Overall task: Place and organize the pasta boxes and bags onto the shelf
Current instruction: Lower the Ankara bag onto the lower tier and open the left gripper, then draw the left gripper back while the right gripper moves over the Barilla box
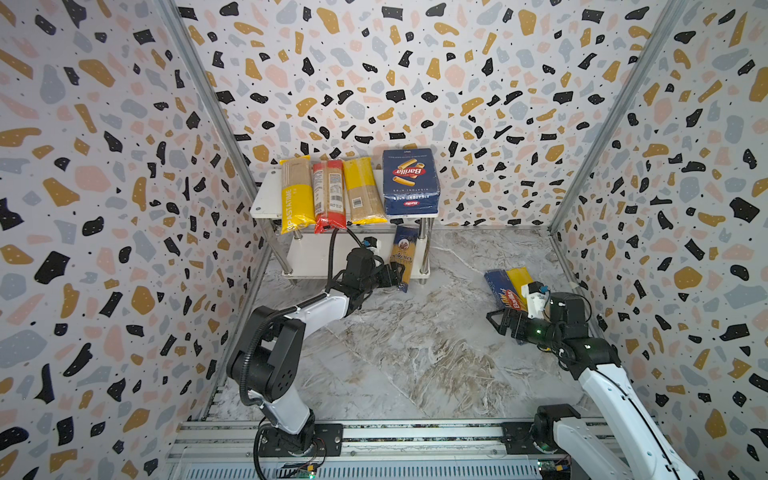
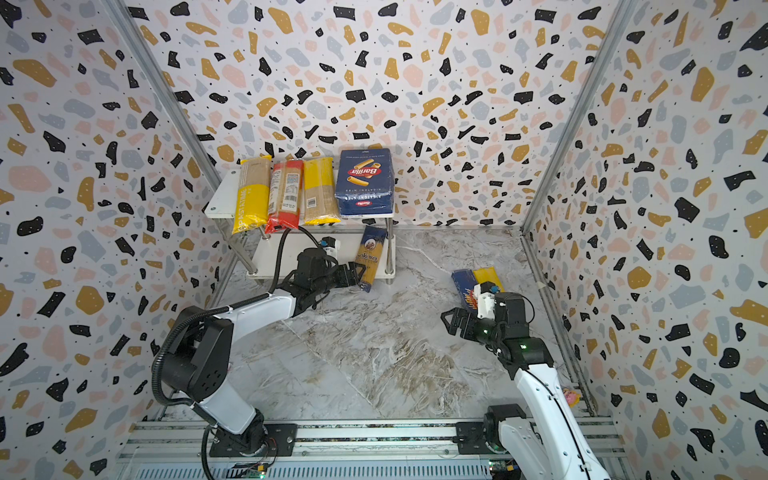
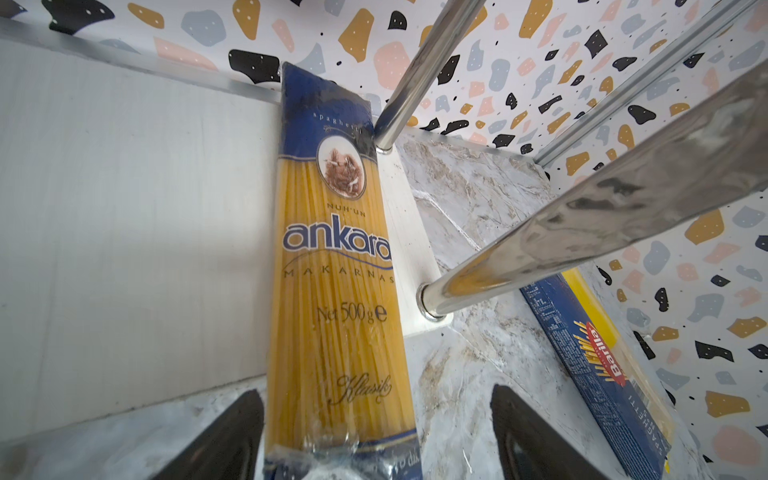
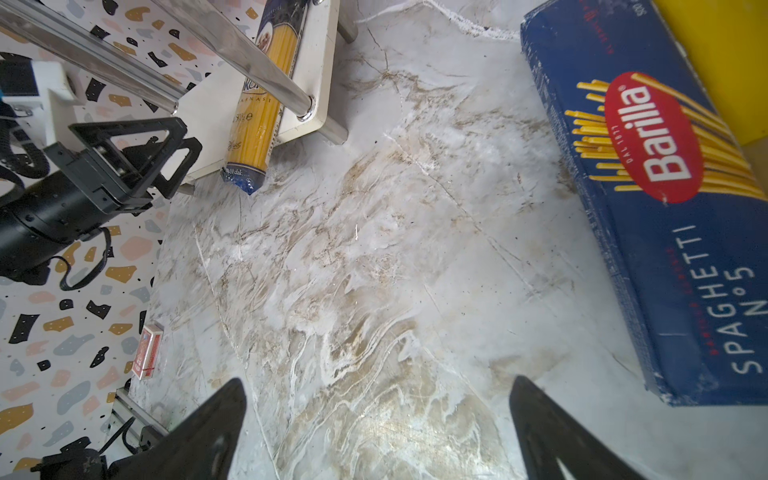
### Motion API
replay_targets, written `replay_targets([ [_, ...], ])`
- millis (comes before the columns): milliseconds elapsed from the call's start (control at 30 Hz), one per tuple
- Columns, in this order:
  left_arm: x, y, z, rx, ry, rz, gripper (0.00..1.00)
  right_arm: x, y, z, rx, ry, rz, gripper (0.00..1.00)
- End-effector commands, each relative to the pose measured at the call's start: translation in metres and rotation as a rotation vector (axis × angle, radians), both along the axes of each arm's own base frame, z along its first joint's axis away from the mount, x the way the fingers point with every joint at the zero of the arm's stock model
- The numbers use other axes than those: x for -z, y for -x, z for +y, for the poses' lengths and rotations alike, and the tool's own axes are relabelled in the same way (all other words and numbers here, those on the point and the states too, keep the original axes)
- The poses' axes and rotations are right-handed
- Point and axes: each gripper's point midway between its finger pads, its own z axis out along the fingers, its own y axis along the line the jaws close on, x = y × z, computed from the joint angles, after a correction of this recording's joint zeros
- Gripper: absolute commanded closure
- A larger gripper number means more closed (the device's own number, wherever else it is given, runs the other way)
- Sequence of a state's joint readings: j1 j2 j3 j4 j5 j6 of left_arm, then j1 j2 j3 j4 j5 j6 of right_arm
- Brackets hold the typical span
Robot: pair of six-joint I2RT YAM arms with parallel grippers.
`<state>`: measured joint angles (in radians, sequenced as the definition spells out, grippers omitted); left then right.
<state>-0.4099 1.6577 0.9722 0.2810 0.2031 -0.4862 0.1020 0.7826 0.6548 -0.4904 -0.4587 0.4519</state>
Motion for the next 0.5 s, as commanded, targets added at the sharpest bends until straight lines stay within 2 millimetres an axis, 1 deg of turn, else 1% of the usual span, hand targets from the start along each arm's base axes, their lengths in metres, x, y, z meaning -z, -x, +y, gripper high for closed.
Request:
replay_targets([
  [0,-0.017,0.008,0.000,0.018,0.050,-0.054,0.14,-0.003,0.005,-0.004,0.027,0.004,0.001,0.01],
  [133,-0.012,0.028,0.010,-0.002,0.062,-0.052,0.13,0.001,0.005,-0.007,0.046,0.013,0.010,0.01],
  [300,-0.022,0.055,0.022,-0.006,0.071,-0.078,0.08,0.002,-0.002,-0.010,0.062,0.022,0.009,0.01],
  [400,-0.027,0.075,0.028,-0.004,0.076,-0.086,0.01,0.005,-0.007,-0.012,0.077,0.031,0.010,0.01],
  [467,-0.033,0.091,0.032,-0.001,0.096,-0.100,0.01,0.009,-0.012,-0.015,0.097,0.047,0.018,0.01],
])
